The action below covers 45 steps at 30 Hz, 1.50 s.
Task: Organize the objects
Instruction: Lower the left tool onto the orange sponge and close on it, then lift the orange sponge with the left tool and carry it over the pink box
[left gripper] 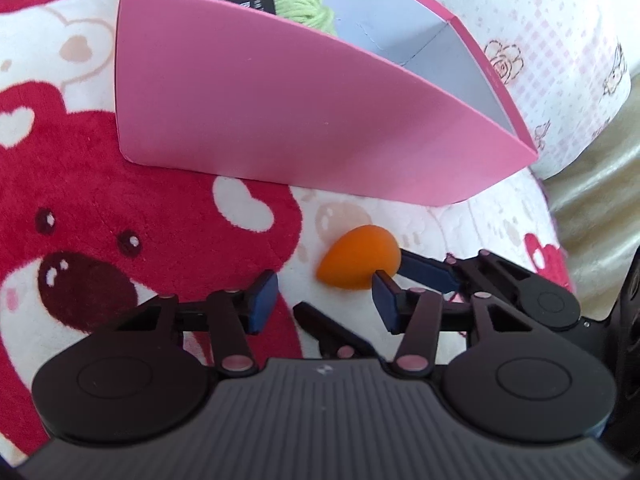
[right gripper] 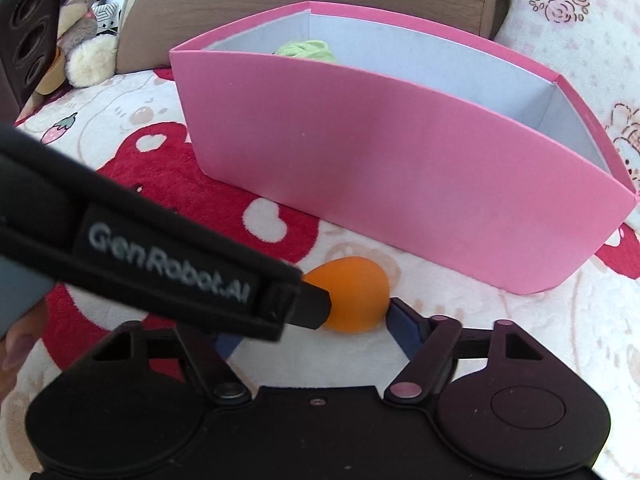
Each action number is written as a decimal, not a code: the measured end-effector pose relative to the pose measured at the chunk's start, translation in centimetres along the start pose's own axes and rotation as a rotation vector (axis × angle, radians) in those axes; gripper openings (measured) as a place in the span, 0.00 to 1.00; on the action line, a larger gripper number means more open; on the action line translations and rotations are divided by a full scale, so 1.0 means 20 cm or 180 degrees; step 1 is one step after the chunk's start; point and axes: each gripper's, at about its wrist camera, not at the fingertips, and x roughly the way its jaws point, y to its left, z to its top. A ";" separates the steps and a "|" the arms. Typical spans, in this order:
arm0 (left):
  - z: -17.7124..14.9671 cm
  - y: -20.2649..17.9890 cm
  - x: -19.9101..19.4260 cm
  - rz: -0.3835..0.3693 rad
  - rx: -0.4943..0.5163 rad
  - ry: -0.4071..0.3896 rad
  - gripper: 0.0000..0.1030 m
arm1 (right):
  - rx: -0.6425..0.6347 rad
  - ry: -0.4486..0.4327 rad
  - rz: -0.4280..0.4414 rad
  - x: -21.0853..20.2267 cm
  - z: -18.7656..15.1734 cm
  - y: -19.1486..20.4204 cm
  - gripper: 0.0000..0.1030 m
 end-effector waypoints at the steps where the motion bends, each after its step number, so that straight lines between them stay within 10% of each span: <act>1: 0.00 0.00 0.00 -0.0028 -0.0021 0.0010 0.47 | -0.0006 0.0004 -0.0003 0.00 0.00 0.00 0.68; 20: 0.00 0.05 0.05 -0.0297 -0.0257 0.0030 0.50 | -0.0046 0.0013 -0.0004 0.02 0.00 0.00 0.60; 45: 0.01 -0.16 -0.12 -0.0169 0.0226 -0.0084 0.49 | 0.0309 -0.0099 0.0132 -0.15 -0.02 0.00 0.53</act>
